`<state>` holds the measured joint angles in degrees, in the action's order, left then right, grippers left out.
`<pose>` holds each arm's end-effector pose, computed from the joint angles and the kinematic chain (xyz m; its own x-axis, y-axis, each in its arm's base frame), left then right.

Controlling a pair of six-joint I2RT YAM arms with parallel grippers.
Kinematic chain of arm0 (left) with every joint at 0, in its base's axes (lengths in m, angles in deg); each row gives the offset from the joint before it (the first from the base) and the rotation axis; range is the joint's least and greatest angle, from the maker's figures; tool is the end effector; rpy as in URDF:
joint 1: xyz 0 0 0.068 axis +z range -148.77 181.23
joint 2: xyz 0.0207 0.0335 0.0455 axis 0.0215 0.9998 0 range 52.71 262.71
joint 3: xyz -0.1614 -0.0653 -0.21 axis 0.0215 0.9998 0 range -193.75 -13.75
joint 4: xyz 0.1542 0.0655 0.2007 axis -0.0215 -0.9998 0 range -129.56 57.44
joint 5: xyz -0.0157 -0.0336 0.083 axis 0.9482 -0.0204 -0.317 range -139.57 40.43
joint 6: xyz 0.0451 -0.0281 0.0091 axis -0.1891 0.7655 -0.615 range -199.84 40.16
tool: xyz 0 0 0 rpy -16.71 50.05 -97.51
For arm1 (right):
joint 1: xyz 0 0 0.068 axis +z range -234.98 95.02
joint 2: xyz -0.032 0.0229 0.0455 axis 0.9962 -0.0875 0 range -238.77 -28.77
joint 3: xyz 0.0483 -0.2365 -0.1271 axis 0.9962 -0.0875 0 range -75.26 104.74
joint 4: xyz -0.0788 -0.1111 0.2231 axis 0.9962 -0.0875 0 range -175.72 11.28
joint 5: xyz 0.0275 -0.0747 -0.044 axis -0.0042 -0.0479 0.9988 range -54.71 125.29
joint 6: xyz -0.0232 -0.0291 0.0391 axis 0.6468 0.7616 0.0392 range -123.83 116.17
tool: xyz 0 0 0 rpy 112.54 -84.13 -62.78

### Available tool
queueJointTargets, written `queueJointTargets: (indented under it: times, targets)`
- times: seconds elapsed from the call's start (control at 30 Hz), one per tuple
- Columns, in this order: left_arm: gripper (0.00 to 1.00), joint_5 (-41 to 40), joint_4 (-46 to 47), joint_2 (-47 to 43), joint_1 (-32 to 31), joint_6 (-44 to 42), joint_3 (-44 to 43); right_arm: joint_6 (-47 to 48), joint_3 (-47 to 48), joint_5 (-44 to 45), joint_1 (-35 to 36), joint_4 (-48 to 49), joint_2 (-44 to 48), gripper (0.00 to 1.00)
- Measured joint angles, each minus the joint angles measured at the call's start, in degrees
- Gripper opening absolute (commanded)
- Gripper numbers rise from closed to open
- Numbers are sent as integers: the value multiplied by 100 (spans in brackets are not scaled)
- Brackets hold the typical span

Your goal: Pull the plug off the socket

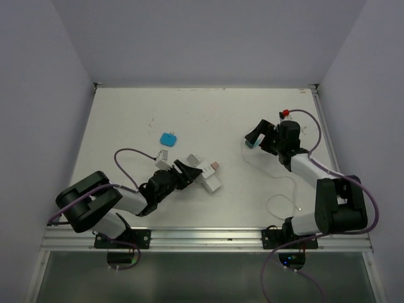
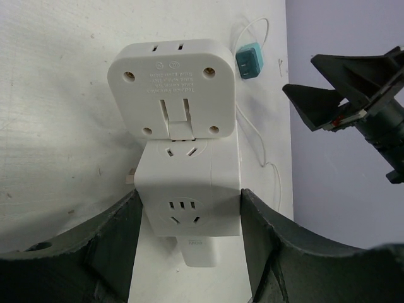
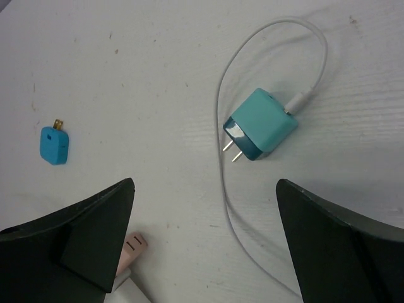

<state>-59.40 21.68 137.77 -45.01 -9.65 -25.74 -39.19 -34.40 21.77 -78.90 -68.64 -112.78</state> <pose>0.1630 -0.1614 0.1245 -0.6401 -0.6719 -0.3726 -0.0067 0.4898 -0.8718 0.3006 0.0403 0.1929 -0.6148 0.5003 -0.6097 0.0710 0.8050 0.5890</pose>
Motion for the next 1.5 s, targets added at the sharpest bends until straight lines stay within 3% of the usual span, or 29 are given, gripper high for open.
queueJointTargets:
  times: [0.07,0.2,0.37,0.77,1.37,1.5]
  targets:
    - [15,20,37,24,7,2,0,122,-105,138,0,-197,437,99]
    - [33,39,61,26,9,7,15,358,-350,334,0,-586,1263,99]
    - [45,70,179,31,9,22,92,503,-684,345,0,-1001,2050,99]
    - [82,210,518,304,9,61,157,748,-1255,-422,85,-1504,3167,99]
    - [99,269,754,560,-190,20,164,957,-1482,-553,968,-1563,3224,99]
    - [100,260,872,627,-243,-4,157,984,-1517,-553,977,-1567,3222,99]
